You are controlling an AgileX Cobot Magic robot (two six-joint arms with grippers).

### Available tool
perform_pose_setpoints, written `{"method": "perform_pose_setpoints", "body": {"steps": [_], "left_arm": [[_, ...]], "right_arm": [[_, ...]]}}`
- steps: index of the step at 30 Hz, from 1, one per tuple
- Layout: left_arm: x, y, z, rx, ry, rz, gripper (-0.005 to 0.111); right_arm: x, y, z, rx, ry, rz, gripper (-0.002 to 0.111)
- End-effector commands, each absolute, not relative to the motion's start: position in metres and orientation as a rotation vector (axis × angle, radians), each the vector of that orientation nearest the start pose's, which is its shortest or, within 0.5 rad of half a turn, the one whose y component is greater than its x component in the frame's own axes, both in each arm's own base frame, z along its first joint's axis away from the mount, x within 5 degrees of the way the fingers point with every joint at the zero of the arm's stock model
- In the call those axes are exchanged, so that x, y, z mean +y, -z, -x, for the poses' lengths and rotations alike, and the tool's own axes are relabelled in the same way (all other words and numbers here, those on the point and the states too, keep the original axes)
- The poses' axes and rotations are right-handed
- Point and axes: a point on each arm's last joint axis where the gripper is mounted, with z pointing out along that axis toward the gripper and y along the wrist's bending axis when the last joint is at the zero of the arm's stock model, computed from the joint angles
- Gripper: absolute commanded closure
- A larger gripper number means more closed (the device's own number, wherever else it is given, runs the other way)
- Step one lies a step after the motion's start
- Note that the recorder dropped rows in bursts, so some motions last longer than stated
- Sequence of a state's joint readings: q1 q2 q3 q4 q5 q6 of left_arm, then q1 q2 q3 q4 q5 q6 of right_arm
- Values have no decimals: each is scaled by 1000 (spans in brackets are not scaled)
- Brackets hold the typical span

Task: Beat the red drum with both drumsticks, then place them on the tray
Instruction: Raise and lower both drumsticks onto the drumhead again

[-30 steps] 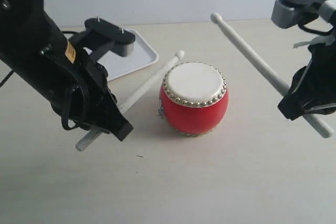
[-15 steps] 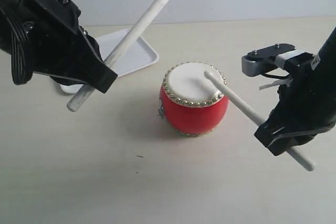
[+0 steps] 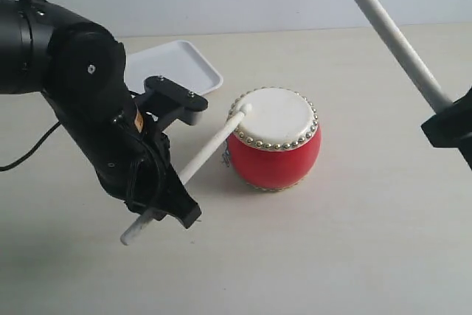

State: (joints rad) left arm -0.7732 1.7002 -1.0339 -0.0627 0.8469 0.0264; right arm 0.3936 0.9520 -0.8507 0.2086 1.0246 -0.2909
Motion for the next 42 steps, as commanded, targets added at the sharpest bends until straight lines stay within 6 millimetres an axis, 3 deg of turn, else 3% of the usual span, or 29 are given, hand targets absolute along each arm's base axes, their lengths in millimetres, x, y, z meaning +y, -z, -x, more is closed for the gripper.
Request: {"method": "perform_pose_setpoints", "body": {"steps": [1, 5, 14, 18, 23, 28, 31, 36, 40, 42], "left_arm": [[-218, -205, -214, 2764, 169, -1116, 107], [-207, -245, -203, 2687, 217, -1089, 107], [-183, -321, -179, 2479, 325, -1017, 107], [-174, -336, -170, 2428, 348, -998, 107], [-170, -341, -166, 2417, 353, -995, 107], [-177, -321, -172, 2447, 346, -999, 107], [-187, -272, -182, 2536, 309, -1019, 107], [-204, -202, -197, 2684, 261, -1036, 107], [-209, -171, -202, 2783, 204, -1068, 107], [-209, -167, -202, 2797, 196, -1082, 107]], "right_arm": [[81, -313, -153, 2468, -306, 805, 108], [91, -271, -173, 2664, -323, 839, 108], [106, -204, -203, 3003, -344, 875, 108], [108, -197, -206, 3053, -345, 885, 108], [106, -204, -203, 3048, -334, 897, 108], [103, -239, -195, 2931, -354, 894, 108], [94, -284, -174, 2659, -358, 831, 108], [77, -331, -136, 2355, -359, 762, 108], [69, -349, -119, 2212, -357, 725, 108], [69, -350, -118, 2196, -352, 726, 108]]}}
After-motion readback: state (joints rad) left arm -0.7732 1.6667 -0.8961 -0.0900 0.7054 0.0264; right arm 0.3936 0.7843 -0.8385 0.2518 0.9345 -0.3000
